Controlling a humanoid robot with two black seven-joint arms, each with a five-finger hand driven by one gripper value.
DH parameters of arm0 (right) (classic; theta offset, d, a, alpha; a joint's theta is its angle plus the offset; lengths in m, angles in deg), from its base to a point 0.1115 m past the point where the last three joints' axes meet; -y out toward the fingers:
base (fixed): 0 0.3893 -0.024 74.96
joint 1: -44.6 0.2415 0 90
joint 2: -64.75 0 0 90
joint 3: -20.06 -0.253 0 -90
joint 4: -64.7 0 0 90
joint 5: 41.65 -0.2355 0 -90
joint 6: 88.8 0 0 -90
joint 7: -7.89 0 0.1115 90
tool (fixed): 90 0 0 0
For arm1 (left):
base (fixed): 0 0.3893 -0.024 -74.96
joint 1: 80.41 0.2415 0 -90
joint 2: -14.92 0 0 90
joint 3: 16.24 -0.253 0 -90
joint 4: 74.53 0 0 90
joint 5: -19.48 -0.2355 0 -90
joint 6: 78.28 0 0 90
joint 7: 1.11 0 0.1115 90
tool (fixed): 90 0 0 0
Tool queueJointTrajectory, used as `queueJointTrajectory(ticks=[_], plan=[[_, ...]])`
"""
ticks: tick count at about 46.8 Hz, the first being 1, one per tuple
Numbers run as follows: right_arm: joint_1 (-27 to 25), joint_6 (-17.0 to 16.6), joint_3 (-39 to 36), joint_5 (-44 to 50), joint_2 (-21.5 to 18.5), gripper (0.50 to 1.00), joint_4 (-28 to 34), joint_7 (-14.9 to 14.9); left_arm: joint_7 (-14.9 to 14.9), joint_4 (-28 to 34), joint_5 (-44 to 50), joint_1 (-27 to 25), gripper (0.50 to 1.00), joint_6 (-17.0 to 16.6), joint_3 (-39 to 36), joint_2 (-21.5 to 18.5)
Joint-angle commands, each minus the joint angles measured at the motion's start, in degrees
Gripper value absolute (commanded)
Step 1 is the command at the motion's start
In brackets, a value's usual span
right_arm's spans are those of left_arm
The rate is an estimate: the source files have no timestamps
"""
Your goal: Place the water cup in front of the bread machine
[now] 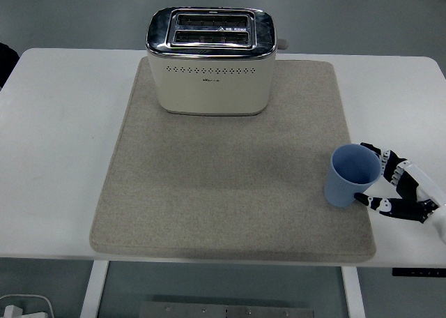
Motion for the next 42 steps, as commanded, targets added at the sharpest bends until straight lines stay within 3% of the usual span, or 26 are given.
queueJointTrajectory(ticks=[1,17,42], plan=[[-0.08,-0.10,0.00,0.00,-0.03,0.917,0.01,-0.01,0.07,0.00,0.00,0.02,0.999,0.00,0.00,0.00],[-0.17,-1.94,0.00,0.00,0.06,0.919,-0.08,-0.01,-0.01,0.00,0.00,0.02,0.999,0.00,0.00,0.00],[0.19,-1.94,0.00,-0.09,-0.38,0.917,-0.61,-0.54,-0.01,0.00,0.00,0.02,0.999,0.00,0.00,0.00]])
